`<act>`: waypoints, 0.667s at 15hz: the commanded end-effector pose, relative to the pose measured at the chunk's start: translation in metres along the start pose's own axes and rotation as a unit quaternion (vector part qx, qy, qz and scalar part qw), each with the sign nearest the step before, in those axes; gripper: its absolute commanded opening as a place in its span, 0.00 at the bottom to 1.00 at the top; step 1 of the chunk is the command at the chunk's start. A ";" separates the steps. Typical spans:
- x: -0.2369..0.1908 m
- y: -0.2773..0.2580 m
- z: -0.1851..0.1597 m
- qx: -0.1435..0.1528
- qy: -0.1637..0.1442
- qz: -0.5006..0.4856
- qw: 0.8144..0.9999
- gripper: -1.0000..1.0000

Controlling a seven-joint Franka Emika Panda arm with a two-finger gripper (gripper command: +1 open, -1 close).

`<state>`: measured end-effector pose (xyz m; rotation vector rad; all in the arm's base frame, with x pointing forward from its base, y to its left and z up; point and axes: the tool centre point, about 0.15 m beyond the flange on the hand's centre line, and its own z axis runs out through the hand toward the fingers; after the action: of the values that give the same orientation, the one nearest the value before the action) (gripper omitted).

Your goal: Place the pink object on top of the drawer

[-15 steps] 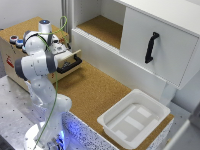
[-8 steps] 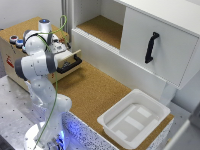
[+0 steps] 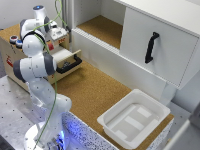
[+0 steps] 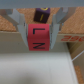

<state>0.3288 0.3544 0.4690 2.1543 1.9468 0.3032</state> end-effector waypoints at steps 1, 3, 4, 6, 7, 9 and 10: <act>0.047 0.073 -0.006 0.037 -0.084 -0.045 0.995 0.00; 0.056 0.087 0.001 0.039 -0.078 -0.055 0.995 0.00; 0.061 0.094 0.006 0.043 -0.075 -0.060 0.994 0.00; 0.067 0.104 0.012 0.043 -0.067 -0.065 0.995 0.00; 0.069 0.109 0.014 0.044 -0.063 -0.068 0.995 0.00; 0.075 0.119 0.018 0.047 -0.053 -0.074 0.995 0.00; 0.078 0.123 0.021 0.049 -0.049 -0.078 0.994 0.00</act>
<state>0.4106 0.3900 0.4781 2.0306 2.0590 0.2978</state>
